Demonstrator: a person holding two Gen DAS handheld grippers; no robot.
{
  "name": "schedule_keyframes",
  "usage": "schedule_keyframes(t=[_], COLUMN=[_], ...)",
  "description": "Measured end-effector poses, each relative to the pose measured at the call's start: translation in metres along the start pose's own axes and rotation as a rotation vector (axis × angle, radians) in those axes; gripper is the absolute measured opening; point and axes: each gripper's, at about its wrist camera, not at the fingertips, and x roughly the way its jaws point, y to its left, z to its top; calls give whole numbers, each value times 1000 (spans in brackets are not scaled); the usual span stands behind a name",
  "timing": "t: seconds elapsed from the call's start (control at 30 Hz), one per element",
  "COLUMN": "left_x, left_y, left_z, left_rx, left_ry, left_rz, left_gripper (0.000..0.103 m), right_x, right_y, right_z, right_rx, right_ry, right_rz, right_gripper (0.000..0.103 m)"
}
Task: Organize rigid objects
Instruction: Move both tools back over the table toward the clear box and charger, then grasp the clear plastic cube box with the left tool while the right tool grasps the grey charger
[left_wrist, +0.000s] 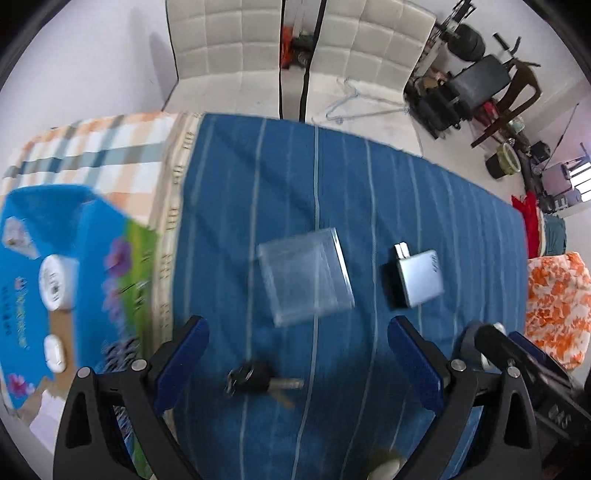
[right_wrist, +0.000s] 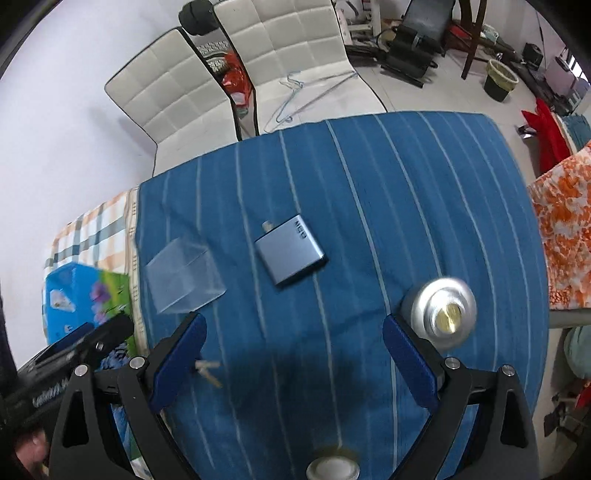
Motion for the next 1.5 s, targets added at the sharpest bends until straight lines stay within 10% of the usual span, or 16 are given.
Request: schedule_keyframes(t=[0.3, 0.4, 0.5, 0.87, 1.07, 1.5], left_x=[69, 80, 77, 68, 66, 40], left_y=[-11, -18, -19, 1, -3, -15], left_z=[27, 30, 24, -29, -29, -69], left_rx=[-7, 50, 98, 140, 140, 209], left_ry=[101, 125, 117, 116, 85, 77], left_rz=[1, 43, 63, 121, 135, 126], left_gripper=[98, 67, 62, 58, 57, 56], right_x=[64, 77, 89, 136, 153, 138], right_y=[-14, -7, -2, 28, 33, 27], right_z=[38, 46, 54, 61, 55, 5], right_rx=[1, -12, -29, -136, -137, -120], right_ry=[66, 76, 81, 147, 141, 171], right_rz=[-6, -13, -26, -86, -163, -182], right_gripper=[98, 98, 98, 97, 73, 68])
